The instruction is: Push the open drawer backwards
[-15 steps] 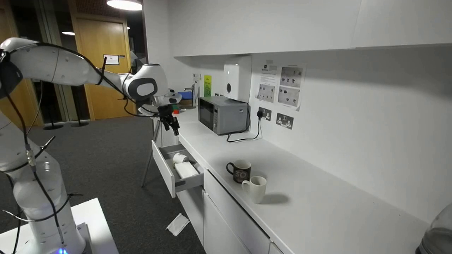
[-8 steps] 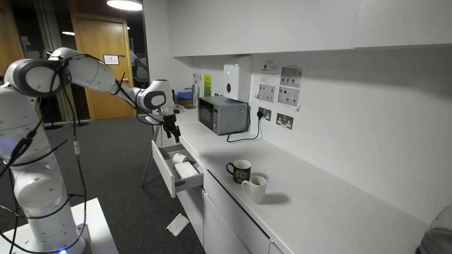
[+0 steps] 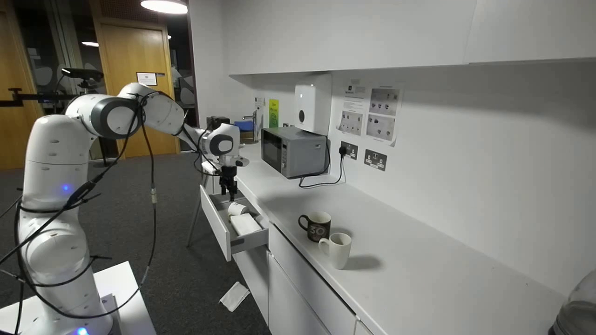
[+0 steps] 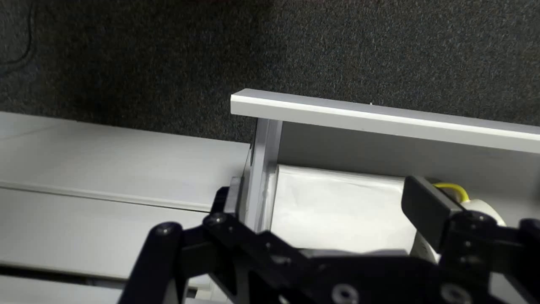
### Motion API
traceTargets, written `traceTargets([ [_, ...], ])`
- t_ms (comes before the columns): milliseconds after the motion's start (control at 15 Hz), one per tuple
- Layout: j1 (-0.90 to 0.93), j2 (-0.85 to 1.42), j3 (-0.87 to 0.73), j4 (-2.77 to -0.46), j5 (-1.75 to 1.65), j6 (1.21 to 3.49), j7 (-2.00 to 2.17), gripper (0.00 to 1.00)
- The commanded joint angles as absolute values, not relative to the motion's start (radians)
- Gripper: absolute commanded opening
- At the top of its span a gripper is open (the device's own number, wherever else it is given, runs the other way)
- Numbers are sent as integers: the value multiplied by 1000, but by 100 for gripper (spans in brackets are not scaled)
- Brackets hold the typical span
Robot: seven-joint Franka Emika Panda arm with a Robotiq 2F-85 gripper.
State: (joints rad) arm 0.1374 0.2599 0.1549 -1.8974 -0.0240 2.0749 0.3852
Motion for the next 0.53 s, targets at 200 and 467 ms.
traceTargets([
  [200,150,295,102,-1873,37,2045,410,100],
  [467,141,274,91,-1884,49,2045,409,100],
])
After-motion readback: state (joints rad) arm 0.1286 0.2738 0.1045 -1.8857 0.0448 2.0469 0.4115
